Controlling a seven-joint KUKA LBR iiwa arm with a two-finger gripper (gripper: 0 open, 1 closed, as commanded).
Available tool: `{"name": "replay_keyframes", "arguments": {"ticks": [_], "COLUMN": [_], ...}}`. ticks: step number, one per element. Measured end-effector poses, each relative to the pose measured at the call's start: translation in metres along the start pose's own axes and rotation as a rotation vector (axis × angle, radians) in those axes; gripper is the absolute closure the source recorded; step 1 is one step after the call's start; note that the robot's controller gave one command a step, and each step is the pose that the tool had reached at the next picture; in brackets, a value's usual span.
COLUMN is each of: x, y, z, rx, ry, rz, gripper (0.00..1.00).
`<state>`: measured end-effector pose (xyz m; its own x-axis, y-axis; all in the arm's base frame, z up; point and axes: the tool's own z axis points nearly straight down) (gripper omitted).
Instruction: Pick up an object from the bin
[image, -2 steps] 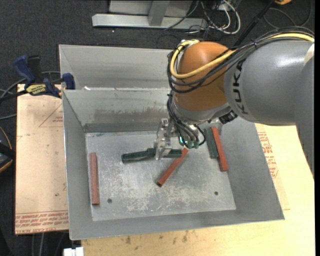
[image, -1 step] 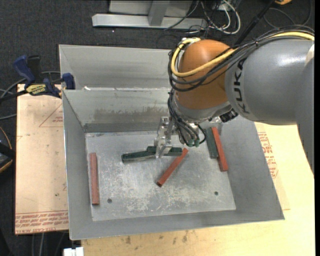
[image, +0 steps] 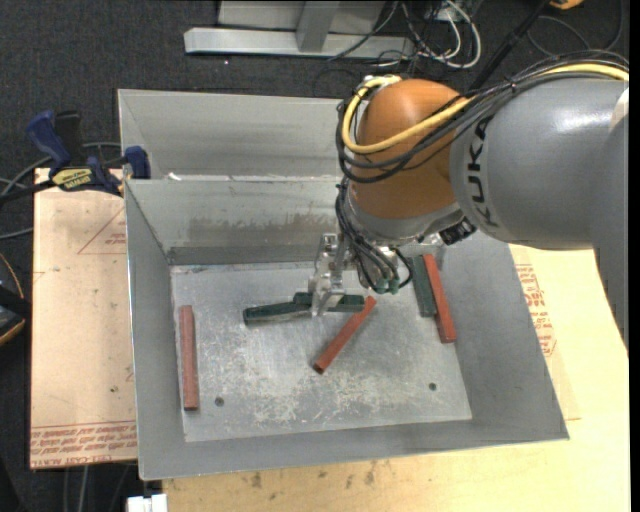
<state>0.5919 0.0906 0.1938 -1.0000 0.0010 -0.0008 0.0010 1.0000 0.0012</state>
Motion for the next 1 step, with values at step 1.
{"name": "replay_keyframes", "arguments": {"ticks": [1], "x": [-0.0054], "y": [-0.0198], "z": [-0.0444], "rx": [0.0], "ry": [0.004], "rz": [-0.066], "gripper": [1.0]}}
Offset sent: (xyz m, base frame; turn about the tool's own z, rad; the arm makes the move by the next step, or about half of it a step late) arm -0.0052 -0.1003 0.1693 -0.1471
